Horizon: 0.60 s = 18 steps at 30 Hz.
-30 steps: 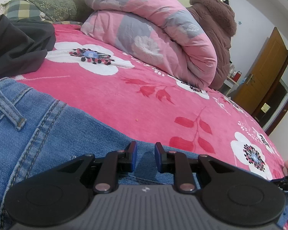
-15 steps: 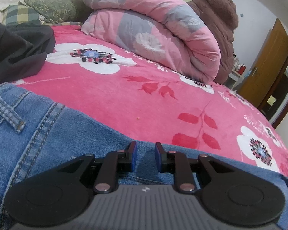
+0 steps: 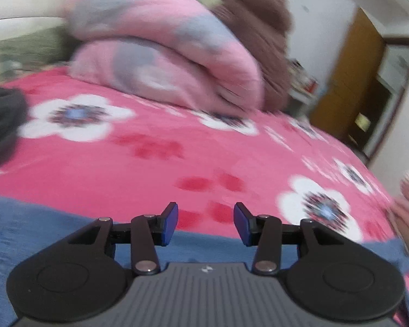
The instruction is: Fold clothes
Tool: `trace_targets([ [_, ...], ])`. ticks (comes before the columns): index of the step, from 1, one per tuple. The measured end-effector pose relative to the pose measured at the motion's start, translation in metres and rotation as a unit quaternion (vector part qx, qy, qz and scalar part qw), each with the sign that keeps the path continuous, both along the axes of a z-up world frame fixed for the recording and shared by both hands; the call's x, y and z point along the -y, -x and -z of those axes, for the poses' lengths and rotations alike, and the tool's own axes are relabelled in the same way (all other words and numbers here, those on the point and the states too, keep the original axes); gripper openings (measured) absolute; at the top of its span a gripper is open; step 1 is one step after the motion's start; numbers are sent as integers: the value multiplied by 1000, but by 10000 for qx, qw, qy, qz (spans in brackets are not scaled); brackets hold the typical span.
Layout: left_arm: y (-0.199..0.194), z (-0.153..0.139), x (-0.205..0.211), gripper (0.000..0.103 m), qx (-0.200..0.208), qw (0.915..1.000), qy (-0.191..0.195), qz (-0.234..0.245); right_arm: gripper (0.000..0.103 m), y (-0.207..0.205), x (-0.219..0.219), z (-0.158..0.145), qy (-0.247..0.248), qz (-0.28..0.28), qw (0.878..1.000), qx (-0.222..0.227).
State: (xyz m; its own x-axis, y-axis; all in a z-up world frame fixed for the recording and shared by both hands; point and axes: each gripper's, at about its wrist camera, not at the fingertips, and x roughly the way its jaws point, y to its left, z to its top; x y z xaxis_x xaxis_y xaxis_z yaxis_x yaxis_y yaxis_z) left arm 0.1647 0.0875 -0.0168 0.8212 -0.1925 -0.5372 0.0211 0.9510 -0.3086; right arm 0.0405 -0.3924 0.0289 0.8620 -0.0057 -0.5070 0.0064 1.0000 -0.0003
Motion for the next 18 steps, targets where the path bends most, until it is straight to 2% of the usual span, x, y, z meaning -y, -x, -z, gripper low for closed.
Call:
trace_targets([
  [2, -8, 4, 28, 45, -147, 9994, 64, 308, 71, 19, 3, 13, -39, 121, 9999, -76],
  [3, -12, 8, 42, 44, -215, 9988, 18, 428, 68, 28, 4, 20, -38, 155, 9998, -113],
  [5, -17, 18, 65, 44, -239, 9978, -123, 599, 54, 42, 1, 31, 79, 106, 9998, -153],
  [8, -22, 34, 90, 43, -157, 9961, -417, 761, 48, 63, -5, 47, 265, 23, 9994, -211],
  [11, -28, 51, 104, 42, -226, 9938, -702, 827, 48, 80, -20, 58, 667, -226, 9972, -250],
  [14, -35, 67, 106, 40, -421, 9924, -821, 812, 48, 93, -37, 69, 1242, -461, 9908, -269],
  [18, -33, 74, 108, 37, -324, 9918, -961, 773, 44, 98, -48, 83, 1844, -536, 9808, -348],
])
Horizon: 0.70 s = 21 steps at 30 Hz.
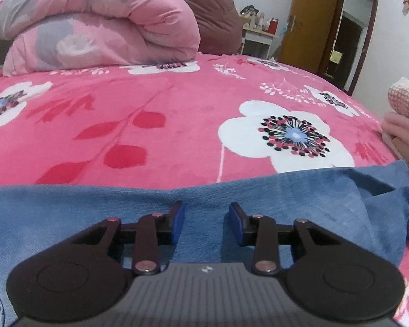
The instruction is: Fold clothes
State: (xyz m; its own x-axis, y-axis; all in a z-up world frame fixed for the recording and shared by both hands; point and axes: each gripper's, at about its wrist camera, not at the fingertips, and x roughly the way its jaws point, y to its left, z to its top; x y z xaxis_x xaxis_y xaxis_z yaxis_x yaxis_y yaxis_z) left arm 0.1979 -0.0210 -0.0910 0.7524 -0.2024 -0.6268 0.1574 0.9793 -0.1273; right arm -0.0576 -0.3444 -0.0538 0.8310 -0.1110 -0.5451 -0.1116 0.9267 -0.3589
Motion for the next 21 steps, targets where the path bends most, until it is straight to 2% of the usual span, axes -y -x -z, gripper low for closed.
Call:
trace_targets([
  [3, 1, 0, 2, 38, 28, 10000, -66, -2, 30, -4, 3, 3, 231, 56, 9997, 33],
  [5, 1, 1, 2, 37, 39, 10000, -77, -7, 15, -5, 6, 2, 268, 96, 9995, 112],
  [6, 1, 0, 3, 38, 46, 10000, -83, -10, 12, -6, 8, 0, 254, 138, 9994, 173],
  [11, 2, 1, 4, 38, 70, 9999, -103, -25, 7, -21, 22, -14, 476, 390, 9970, 470],
  [15, 2, 2, 2, 38, 83, 9999, -54, -57, 6, -53, 31, -31, 1002, 435, 9924, 574],
  [21, 2, 3, -4, 37, 112, 9998, 108, -100, 6, -123, 47, -58, 1700, 378, 9842, 318],
])
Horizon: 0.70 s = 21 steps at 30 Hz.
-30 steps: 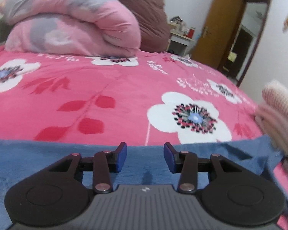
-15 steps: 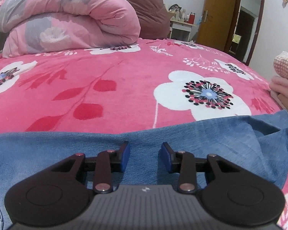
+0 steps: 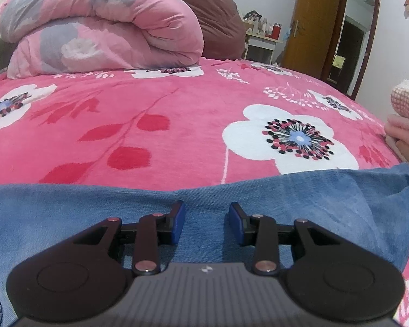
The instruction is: Fold clothes
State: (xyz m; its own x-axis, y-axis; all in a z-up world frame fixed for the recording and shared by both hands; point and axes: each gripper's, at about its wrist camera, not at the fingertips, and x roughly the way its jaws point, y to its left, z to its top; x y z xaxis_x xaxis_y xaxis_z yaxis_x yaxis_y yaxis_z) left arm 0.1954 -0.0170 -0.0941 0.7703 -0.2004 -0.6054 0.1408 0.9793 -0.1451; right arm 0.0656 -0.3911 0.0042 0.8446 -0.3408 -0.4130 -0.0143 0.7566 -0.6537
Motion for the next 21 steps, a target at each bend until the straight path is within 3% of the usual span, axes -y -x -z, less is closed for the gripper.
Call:
trace_targets([
  [9, 0, 4, -13, 37, 30, 9990, 443, 7, 5, -115, 20, 14, 1032, 251, 9900, -933],
  [14, 1, 5, -19, 37, 43, 9980, 638, 10, 5, -156, 20, 36, 1436, 299, 9809, -1274],
  [21, 2, 7, -23, 37, 60, 9966, 822, 9, 5, -200, 25, 71, 1629, 405, 9730, -1581],
])
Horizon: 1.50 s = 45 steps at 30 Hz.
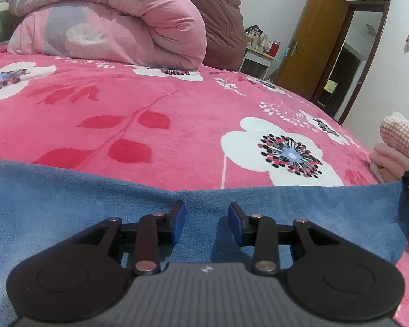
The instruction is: Fold clothes
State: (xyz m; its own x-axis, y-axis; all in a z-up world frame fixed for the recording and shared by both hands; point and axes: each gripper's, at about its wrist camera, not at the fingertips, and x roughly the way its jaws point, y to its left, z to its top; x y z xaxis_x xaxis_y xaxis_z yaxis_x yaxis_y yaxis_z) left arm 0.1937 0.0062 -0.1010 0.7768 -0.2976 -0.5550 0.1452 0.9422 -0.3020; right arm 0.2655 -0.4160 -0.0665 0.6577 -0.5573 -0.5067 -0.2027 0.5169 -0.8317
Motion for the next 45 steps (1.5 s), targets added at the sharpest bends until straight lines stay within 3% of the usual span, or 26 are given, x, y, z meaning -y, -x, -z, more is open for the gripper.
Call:
trace_targets([
  [8, 0, 1, -3, 37, 3, 9999, 114, 1, 5, -30, 17, 18, -17, 272, 9996, 49],
  [14, 0, 2, -5, 37, -4, 9998, 198, 4, 5, -3, 13, -32, -981, 227, 9913, 843],
  [19, 0, 2, -6, 37, -4, 9998, 197, 4, 14, 57, 10, -81, -2210, 149, 9645, 1441],
  [23, 0, 2, -5, 37, -3, 9998, 189, 2, 23, 76, 24, -75, -2787, 545, 9498, 1311],
  [26, 0, 2, -5, 37, -2, 9998, 193, 1, 26, 72, 34, -62, -2896, 765, 9479, 1087],
  [30, 0, 2, -5, 37, 0, 9998, 218, 4, 30, 59, 35, -45, -2516, 759, 9622, 711],
  [35, 0, 3, -7, 38, -1, 9995, 309, 19, 33, 34, 37, -26, -2177, 1110, 9697, 53],
  [40, 0, 3, -9, 39, -2, 9993, 365, 33, 45, 15, 27, 5, -1436, 1454, 9789, -76],
  [42, 0, 3, -9, 39, -3, 9992, 386, 35, 49, 4, 31, 18, -1145, 1669, 9792, -137],
  [45, 0, 3, -10, 39, -4, 9991, 411, 36, 46, -6, 36, 31, -1039, 1847, 9767, -354],
])
